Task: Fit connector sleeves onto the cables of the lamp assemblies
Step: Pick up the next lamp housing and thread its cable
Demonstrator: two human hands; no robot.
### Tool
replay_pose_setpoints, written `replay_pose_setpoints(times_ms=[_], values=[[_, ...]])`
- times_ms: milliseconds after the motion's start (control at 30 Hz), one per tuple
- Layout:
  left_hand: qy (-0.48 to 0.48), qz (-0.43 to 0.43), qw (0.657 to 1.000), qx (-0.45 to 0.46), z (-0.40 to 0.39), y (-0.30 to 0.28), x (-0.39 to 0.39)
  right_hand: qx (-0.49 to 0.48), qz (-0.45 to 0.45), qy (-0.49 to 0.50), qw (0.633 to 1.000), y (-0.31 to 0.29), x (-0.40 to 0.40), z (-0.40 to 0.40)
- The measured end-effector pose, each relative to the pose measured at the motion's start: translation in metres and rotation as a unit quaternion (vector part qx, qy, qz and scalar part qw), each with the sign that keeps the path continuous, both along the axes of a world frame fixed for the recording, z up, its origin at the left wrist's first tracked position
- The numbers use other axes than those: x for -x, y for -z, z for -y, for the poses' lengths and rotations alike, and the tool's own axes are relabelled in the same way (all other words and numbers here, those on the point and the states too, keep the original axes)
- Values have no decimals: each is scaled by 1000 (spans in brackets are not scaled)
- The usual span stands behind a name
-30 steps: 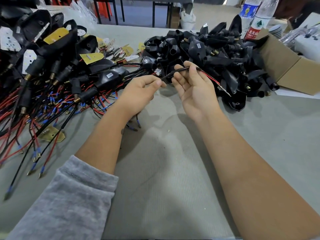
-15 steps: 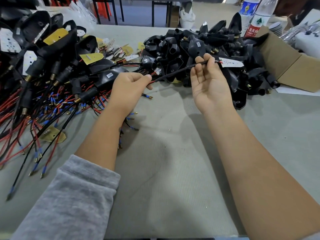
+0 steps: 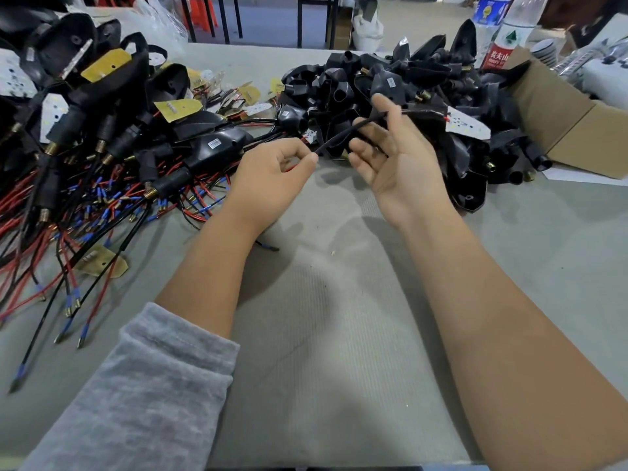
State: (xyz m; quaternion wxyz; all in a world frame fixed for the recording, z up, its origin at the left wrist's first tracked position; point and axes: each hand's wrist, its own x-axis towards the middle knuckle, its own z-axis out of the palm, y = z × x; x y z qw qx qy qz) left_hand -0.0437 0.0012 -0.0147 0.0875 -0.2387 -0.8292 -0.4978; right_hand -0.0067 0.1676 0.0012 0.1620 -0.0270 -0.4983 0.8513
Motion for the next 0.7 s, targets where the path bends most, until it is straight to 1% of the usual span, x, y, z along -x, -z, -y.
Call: replay_pose_setpoints(times_ms=[133,200,300,367,500,567,700], values=[[15,-24,999,17,-5,1,-1,-156,13,-6,988,5,-1,9],[17,-24,999,37,-5,2,0,-214,19,42,976,6,0,10],[23,-16,997,65,-9,3,2,-297,20,157,942,8,2,10],[33,-8,996,83,-12,4,1,-300,18,224,927,10,4,11],[52,15,992,115,-16,6,-1,-229,24,337,913,12,7,6],[47,5,989,140,-16,7,-2,-196,53,361,910,12,8,2],[46,-1,987,151,-16,6,-4,-170,117,357,911,10,6,-4]])
